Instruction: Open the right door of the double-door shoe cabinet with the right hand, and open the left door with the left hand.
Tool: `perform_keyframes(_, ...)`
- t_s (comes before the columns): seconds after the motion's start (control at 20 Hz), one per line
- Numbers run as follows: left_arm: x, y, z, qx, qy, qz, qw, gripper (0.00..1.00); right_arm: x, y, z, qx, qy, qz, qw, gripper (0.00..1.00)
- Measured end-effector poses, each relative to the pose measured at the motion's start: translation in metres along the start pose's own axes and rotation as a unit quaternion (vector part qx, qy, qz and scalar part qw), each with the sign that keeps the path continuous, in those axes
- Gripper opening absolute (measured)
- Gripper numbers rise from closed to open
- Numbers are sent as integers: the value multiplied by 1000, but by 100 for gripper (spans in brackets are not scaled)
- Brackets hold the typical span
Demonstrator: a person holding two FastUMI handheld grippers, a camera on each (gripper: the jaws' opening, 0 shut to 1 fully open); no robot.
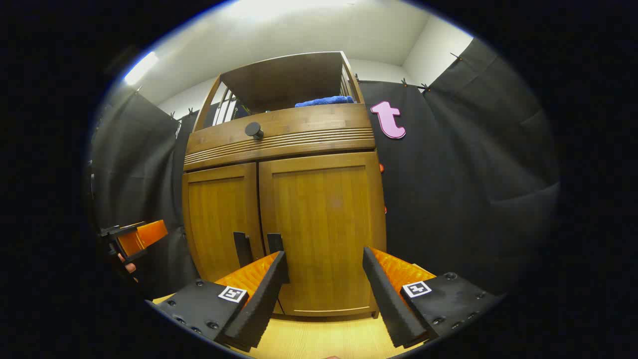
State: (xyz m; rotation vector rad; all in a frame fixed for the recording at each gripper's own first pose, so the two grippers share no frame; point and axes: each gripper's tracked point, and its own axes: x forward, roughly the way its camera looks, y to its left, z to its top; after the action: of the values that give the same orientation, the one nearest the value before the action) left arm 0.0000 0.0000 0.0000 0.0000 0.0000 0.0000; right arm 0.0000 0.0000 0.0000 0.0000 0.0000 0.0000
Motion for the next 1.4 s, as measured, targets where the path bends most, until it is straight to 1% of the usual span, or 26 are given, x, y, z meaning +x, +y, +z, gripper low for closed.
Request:
perform_keyframes(0.05,1,-1,0,-1,-1,-2,1000,91,0,2,-1,0,3,3,1000,93)
perform_keyframes(0.15,0,-4,-1,-7,1,-5,1000,92,-1,6,-2,-2,4,7,1000,100)
perform_keyframes(0.2,-1,-5,-2,-8,3,-8,1000,92,-2,6,-2,-4,4,8,1000,89)
perform_keyframes(0.35,-4,-5,-4,-5,7,-9,1000,91,-4,8,1,-3,2,9,1000,89)
perform_keyframes(0.4,-5,-4,-4,-5,7,-7,1000,95,-5,8,2,-2,1,10,1000,89)
perform_keyframes(0.45,-5,-2,-3,-5,5,-4,1000,92,-6,8,2,-1,1,11,1000,89)
perform_keyframes(0.5,-6,-1,-2,-7,4,-2,1000,95,-7,8,2,-1,1,11,1000,89)
perform_keyframes(0.55,-8,1,-1,-7,5,-1,1000,95,-7,7,3,-1,1,11,1000,89)
perform_keyframes(0.6,-9,1,-3,-7,6,0,1000,92,-9,6,4,-1,0,10,1000,89)
perform_keyframes(0.75,-11,5,-1,-5,6,4,1000,92,-13,6,3,0,-1,10,1000,89)
perform_keyframes(0.8,-12,5,0,-4,6,5,1000,95,-13,6,2,1,0,9,1000,98)
perform_keyframes(0.85,-14,7,-1,-3,6,6,1000,92,-14,6,2,2,1,9,1000,98)
perform_keyframes(1.05,-16,12,0,-3,4,13,1000,92,-17,6,2,2,4,10,1000,98)
perform_keyframes(1.15,-17,16,1,-1,0,16,1000,92,-17,6,3,1,1,9,1000,98)
perform_keyframes(1.2,-16,20,4,2,-2,20,1000,95,-17,7,4,0,-1,9,1000,98)
perform_keyframes(1.35,-16,28,9,8,-9,28,1000,94,-17,8,4,-4,-2,11,1000,98)
perform_keyframes(1.4,-16,30,9,8,-9,30,999,91,-16,9,3,-5,-2,11,1000,89)
